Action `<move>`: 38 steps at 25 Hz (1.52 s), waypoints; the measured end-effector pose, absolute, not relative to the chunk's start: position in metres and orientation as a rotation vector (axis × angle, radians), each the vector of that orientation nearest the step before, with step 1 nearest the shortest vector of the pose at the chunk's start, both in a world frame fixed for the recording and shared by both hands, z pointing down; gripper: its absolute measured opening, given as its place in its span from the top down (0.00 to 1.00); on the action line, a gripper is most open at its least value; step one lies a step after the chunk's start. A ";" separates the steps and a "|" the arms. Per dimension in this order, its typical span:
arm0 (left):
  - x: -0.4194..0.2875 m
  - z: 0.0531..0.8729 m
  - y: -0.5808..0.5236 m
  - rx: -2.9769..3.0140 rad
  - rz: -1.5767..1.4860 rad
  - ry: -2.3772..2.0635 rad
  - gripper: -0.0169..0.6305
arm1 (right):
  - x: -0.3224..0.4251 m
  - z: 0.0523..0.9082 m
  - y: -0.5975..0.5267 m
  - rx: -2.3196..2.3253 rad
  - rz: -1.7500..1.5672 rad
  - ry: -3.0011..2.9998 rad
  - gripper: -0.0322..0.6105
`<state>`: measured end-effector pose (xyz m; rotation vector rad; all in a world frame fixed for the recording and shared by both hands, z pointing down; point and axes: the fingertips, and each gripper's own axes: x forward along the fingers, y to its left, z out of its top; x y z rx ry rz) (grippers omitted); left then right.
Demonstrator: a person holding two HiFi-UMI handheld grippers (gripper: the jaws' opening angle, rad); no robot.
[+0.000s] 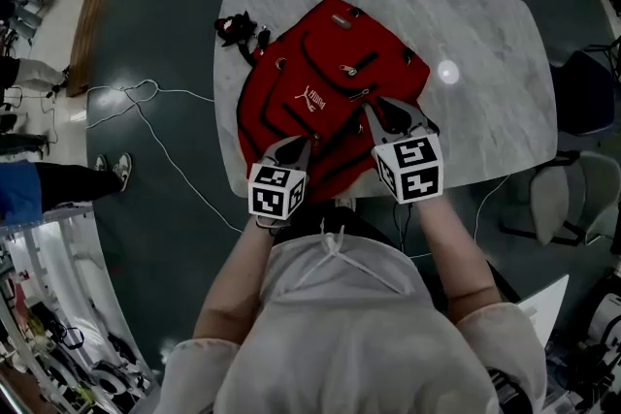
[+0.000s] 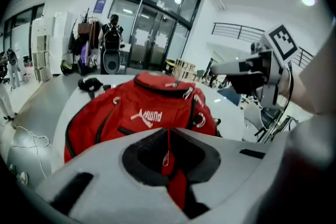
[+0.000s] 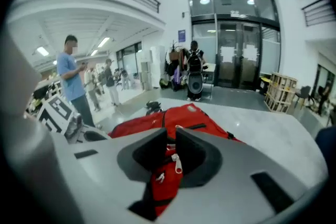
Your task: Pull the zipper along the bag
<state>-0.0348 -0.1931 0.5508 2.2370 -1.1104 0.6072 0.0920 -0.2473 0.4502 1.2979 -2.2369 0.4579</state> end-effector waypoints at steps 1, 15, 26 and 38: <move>-0.034 0.531 -0.199 2.275 0.562 -1.129 0.94 | 0.092 0.439 -0.247 1.366 0.475 -2.257 0.85; -0.042 0.300 -0.232 2.610 -0.054 -1.281 0.94 | 0.069 0.325 -0.230 1.732 0.238 -2.449 0.91; -0.053 0.275 -0.232 2.643 -0.110 -1.296 0.94 | 0.075 0.302 -0.230 1.815 0.158 -2.428 0.91; -0.048 0.285 -0.232 2.633 -0.072 -1.255 0.94 | 0.071 0.307 -0.229 1.790 0.099 -2.400 0.91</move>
